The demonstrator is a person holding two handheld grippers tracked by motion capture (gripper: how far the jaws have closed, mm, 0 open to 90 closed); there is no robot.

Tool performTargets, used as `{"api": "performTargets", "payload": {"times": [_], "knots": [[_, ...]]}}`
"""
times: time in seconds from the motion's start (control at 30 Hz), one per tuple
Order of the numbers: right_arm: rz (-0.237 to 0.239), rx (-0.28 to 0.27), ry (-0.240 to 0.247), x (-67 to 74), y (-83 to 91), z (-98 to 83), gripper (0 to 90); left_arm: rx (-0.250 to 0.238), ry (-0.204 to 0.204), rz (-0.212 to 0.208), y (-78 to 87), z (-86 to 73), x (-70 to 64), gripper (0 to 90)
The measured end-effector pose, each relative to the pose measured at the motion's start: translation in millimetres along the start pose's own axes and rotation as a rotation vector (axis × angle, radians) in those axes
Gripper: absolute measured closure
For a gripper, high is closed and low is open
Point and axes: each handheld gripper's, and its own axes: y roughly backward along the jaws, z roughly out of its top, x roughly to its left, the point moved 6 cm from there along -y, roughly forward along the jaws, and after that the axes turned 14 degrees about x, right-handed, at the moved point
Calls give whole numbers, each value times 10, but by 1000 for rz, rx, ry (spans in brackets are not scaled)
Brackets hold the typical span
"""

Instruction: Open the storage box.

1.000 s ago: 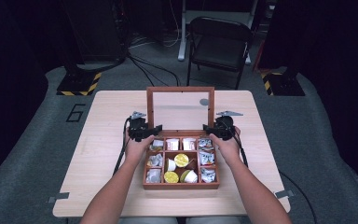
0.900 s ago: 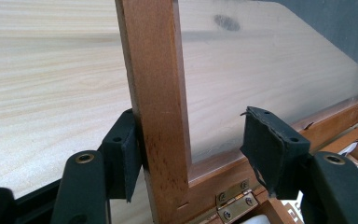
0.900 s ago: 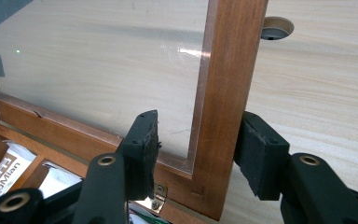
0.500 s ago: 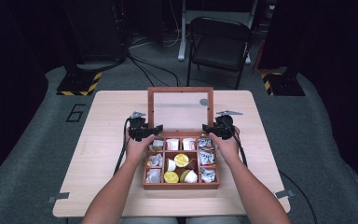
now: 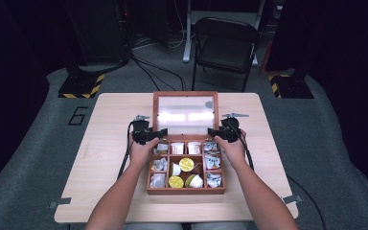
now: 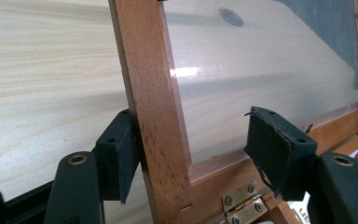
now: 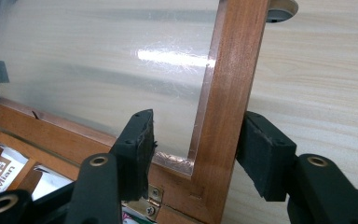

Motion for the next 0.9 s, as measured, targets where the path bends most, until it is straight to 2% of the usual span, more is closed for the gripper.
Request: {"api": "performTargets", "payload": {"times": [0.4,0.47,0.53,0.67,0.9], "knots": [[25,4,-12,-27,-29,-1,458,19,26,-25,-28,-9,27,359],[30,13,-26,-29,-35,-7,453,30,22,-27,-41,-18,36,349],[26,15,-26,-40,-49,-8,448,36,25,-23,-54,-25,41,334],[43,22,-55,-60,-75,-21,443,43,37,-29,-69,-35,51,324],[50,26,-58,-66,-83,-18,441,42,39,-27,-75,-34,53,322]]}}
